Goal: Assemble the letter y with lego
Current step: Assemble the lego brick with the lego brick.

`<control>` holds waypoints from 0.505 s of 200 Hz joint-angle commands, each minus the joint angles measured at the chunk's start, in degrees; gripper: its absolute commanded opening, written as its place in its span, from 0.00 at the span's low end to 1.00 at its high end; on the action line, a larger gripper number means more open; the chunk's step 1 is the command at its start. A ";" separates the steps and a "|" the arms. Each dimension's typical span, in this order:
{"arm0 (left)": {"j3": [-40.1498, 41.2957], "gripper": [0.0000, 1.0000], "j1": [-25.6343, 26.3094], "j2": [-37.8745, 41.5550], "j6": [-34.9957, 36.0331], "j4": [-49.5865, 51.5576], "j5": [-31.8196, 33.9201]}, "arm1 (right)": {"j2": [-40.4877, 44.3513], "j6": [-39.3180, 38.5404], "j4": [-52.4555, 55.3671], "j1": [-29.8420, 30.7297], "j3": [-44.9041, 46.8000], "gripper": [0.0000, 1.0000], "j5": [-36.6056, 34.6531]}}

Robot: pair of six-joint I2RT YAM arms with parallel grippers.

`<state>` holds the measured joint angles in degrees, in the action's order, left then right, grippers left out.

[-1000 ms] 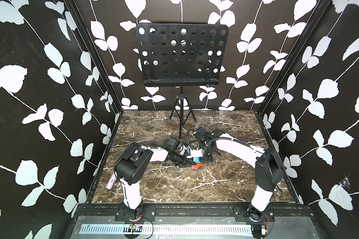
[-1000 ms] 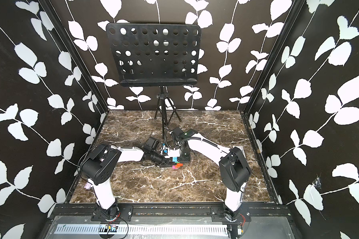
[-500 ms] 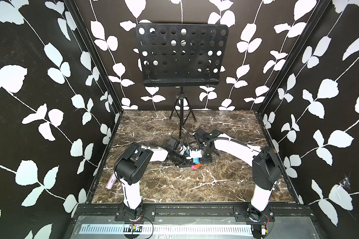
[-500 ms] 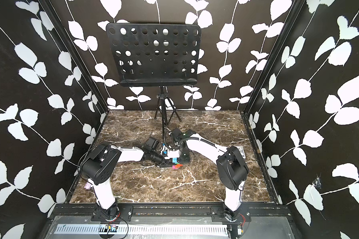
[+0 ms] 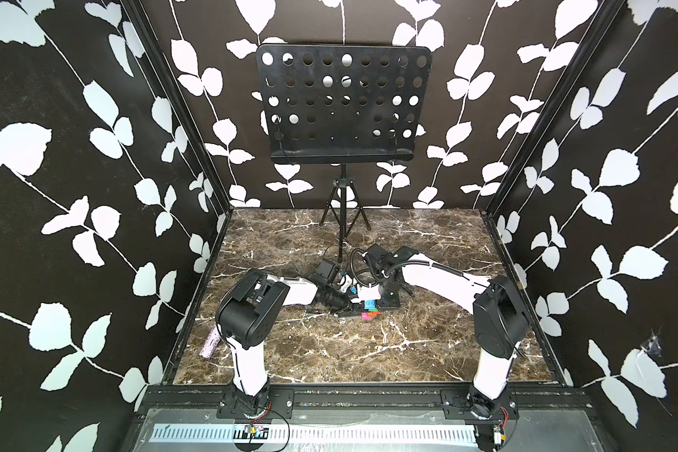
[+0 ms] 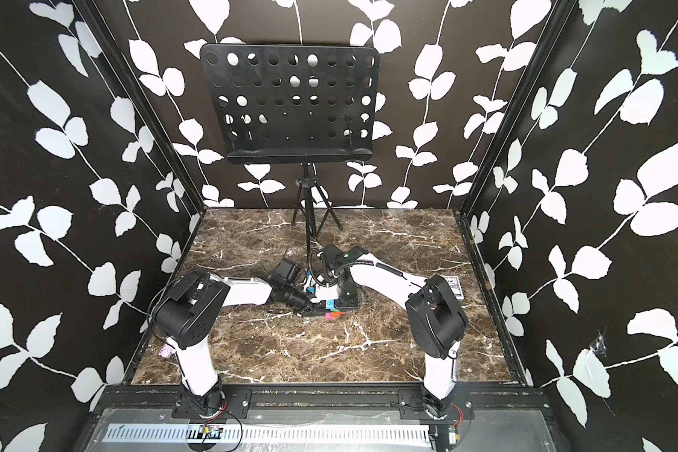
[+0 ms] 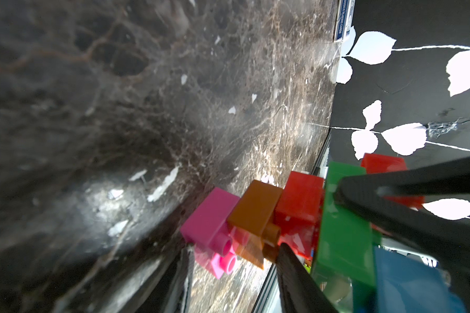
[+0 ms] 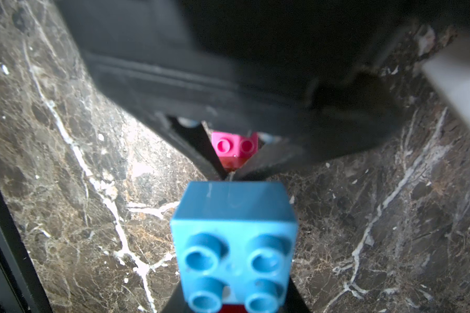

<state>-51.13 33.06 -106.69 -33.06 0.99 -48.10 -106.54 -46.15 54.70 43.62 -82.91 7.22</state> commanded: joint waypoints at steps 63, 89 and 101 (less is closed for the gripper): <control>2.12 0.49 -0.44 -4.33 1.48 7.71 10.38 | -5.73 1.06 1.39 2.02 -1.33 0.25 0.30; 2.05 0.50 -0.43 -4.15 1.59 7.71 10.31 | -5.80 1.33 2.30 2.09 -2.25 0.25 -0.37; 1.92 0.50 -0.45 -3.97 1.64 7.75 10.30 | -5.39 1.33 2.59 2.09 -2.67 0.25 -0.76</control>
<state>-51.29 32.95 -107.09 -32.95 1.06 -48.88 -108.77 -44.97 57.69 44.45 -86.02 5.93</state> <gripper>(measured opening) 0.499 0.324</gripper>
